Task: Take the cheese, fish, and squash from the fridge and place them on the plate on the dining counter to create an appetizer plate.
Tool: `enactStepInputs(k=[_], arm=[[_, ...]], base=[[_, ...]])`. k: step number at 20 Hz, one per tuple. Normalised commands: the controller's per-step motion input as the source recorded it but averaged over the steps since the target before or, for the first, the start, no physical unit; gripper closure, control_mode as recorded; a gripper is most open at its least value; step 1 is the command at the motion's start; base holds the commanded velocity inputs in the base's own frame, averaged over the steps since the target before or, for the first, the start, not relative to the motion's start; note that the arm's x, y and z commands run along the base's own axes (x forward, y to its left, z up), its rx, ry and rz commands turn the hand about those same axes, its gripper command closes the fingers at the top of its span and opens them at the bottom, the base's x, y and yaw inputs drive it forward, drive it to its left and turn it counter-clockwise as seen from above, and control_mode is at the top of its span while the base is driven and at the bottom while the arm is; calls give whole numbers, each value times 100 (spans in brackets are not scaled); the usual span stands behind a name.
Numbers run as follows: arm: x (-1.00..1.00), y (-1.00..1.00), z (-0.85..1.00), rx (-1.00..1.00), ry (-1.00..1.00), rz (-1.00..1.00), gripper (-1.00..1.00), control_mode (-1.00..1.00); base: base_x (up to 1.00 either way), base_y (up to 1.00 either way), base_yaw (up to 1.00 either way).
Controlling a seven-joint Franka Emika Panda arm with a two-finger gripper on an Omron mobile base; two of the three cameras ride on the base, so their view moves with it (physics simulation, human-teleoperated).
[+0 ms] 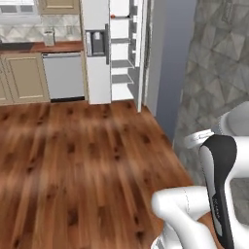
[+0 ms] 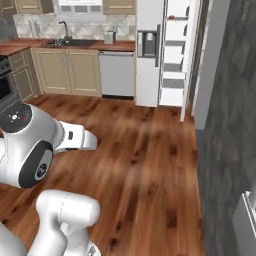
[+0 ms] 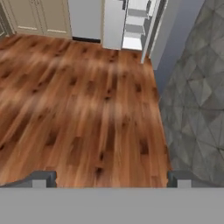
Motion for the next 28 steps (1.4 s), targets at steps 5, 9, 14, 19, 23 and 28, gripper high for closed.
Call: enactStepInputs(k=[5, 9, 14, 19, 23, 28], arm=[[0, 0, 0, 0, 0, 0, -100, 100], [0, 0, 0, 0, 0, 0, -100, 100], [0, 0, 0, 0, 0, 0, -100, 100], [0, 0, 0, 0, 0, 0, -100, 100], [0, 0, 0, 0, 0, 0, -100, 100], [0, 0, 0, 0, 0, 0, -100, 100]], base=[[100, 8, -7], [100, 2, -16], [100, 11, -18], [100, 36, -17], [100, 59, -11], [100, 55, -3]])
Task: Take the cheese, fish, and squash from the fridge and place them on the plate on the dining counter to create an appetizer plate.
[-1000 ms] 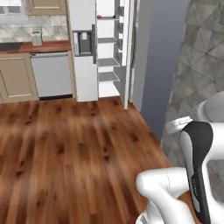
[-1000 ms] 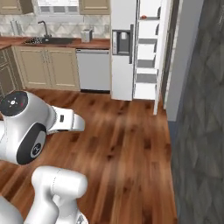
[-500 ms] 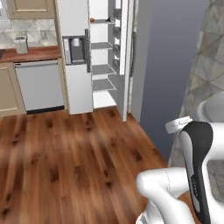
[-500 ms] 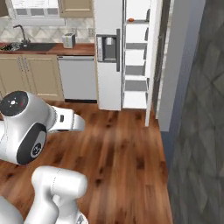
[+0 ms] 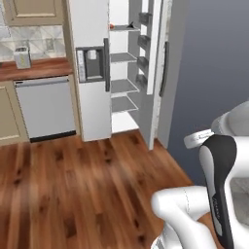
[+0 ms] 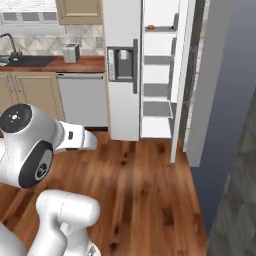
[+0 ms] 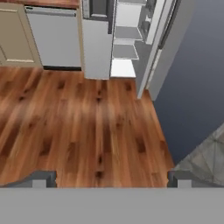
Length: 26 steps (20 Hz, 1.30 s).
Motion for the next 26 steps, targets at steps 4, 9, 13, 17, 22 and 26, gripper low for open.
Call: enactStepInputs(k=[4, 9, 13, 17, 22, 26], arm=[[0, 0, 0, 0, 0, 0, -100, 100], [0, 0, 0, 0, 0, 0, -100, 100], [0, 0, 0, 0, 0, 0, -100, 100], [0, 0, 0, 0, 0, 0, -100, 100], [0, 0, 0, 0, 0, 0, -100, 100], [0, 0, 0, 0, 0, 0, -100, 100]], base=[[100, 22, 0], [100, -7, 0], [100, -6, 0], [99, 0, 0], [76, -15, 0], [52, -44, 0]])
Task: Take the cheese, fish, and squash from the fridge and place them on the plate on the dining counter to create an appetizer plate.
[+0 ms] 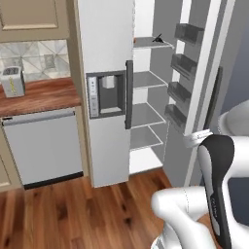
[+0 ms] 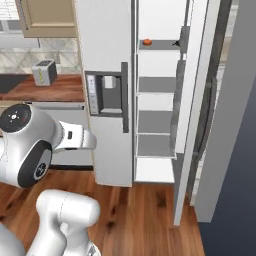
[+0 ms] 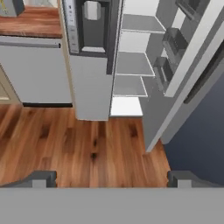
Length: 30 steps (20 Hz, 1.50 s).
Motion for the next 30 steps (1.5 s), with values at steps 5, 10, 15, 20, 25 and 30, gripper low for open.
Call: enactStepInputs(k=[5, 10, 15, 20, 25, 30], arm=[[0, 0, 0, 0, 0, 0, -100, 100], [0, 0, 0, 0, 0, 0, -100, 100], [0, 0, 0, 0, 0, 0, -100, 100], [0, 0, 0, 0, 0, 0, -100, 100], [0, 0, 0, 0, 0, 0, -100, 100], [0, 0, 0, 0, 0, 0, -100, 100]], base=[[39, -52, 0], [47, -34, 0], [89, 0, 0], [96, 0, 0], [67, -20, 0], [58, -23, 0]])
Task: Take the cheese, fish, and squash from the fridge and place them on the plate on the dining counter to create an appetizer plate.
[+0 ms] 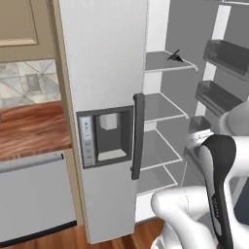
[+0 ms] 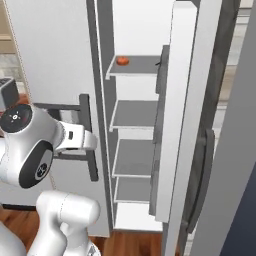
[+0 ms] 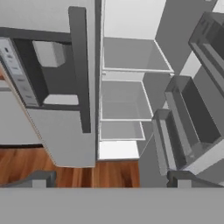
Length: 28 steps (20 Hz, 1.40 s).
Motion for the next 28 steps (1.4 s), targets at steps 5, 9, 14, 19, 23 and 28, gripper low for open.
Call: enactStepInputs(k=[5, 9, 14, 19, 23, 28], arm=[[0, 0, 0, 0, 0, 0, -100, 100], [0, 0, 0, 0, 0, 0, -100, 100], [0, 0, 0, 0, 0, 0, -100, 100], [0, 0, 0, 0, 0, 0, -100, 100], [0, 0, 0, 0, 0, 0, -100, 100], [0, 0, 0, 0, 0, 0, -100, 100]], base=[[34, -32, 4], [32, -31, 8], [40, -23, 10], [57, -10, 15], [50, -21, 20], [27, -37, 20]])
